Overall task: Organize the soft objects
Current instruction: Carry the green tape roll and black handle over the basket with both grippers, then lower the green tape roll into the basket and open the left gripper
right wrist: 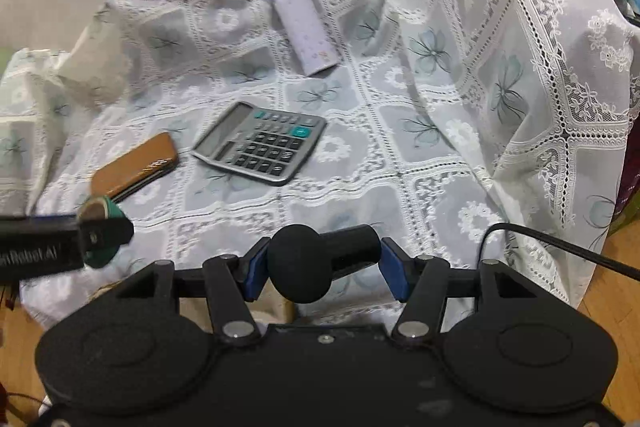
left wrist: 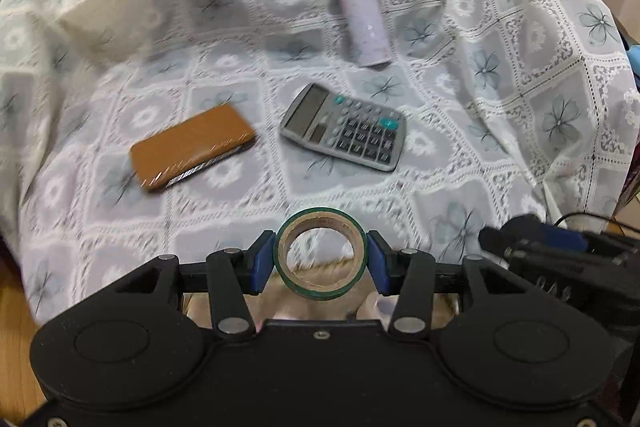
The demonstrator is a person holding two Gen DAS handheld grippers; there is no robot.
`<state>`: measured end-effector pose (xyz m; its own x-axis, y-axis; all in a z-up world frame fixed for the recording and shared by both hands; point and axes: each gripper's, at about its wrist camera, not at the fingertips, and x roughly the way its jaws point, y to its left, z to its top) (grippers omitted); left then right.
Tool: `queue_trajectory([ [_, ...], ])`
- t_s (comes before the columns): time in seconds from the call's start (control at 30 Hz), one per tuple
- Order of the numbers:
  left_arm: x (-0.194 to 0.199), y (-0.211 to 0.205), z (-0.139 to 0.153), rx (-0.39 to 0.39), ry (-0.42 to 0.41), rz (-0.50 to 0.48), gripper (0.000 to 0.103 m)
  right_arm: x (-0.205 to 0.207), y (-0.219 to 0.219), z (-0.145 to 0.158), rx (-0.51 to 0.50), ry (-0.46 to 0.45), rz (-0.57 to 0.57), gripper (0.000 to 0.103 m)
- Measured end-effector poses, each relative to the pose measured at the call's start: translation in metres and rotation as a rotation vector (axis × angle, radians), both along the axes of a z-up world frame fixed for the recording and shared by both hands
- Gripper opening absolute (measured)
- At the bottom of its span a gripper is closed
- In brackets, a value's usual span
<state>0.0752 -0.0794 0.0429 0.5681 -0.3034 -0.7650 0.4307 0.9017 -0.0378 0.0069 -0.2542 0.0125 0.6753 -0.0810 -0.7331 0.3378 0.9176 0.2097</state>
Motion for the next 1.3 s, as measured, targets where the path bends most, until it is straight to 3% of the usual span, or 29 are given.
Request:
queue_trajectory([
  [0.53,-0.063,0.033,-0.024,0.009,0.067,0.09,0.048,-0.053,0.039,0.027,0.035,-0.079,0.077,0.057],
  [1.1,-0.075,0.054,-0.043,-0.002,0.086,0.186,0.048,-0.052,0.072,0.019,-0.004,0.005,0.129,0.057],
  [1.17,-0.074,0.058,-0.043,-0.013,0.091,0.193,0.05,-0.05,0.074,0.02,-0.007,0.007,0.131,0.057],
  [1.3,-0.075,0.064,-0.041,-0.033,0.08,0.212,0.065,-0.047,0.075,0.021,-0.011,0.009,0.131,0.057],
])
